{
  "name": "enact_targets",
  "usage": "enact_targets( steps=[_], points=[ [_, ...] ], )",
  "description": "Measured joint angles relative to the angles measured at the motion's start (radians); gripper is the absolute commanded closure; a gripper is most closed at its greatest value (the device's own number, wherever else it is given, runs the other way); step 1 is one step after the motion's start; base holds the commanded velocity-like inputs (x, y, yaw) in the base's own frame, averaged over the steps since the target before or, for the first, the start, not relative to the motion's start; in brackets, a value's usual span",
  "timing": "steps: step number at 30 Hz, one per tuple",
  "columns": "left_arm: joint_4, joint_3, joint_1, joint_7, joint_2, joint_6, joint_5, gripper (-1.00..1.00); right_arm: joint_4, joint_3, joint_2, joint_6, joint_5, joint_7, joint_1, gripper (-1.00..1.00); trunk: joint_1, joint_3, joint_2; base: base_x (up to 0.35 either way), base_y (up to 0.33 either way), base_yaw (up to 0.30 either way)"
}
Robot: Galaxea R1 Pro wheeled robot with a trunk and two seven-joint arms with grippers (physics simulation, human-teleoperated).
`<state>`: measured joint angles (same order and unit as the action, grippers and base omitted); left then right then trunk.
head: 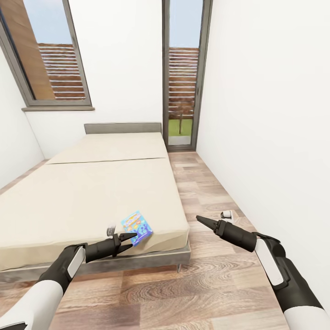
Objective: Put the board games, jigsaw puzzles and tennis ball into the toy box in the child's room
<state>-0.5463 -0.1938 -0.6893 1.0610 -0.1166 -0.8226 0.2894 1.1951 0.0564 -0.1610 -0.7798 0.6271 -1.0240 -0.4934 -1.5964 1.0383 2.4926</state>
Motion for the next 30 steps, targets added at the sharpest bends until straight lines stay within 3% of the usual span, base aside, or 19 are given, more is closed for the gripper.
enact_targets(
  steps=[30],
  points=[
    [0.000, -0.003, 0.000, 0.001, -0.001, 0.000, 0.000, -1.00, 0.000, 0.000, 0.000, 0.000, 0.000, 0.000, 0.000, -1.00, 0.000, 0.000, 0.000, 0.000, -0.029, 0.000]
  ],
)
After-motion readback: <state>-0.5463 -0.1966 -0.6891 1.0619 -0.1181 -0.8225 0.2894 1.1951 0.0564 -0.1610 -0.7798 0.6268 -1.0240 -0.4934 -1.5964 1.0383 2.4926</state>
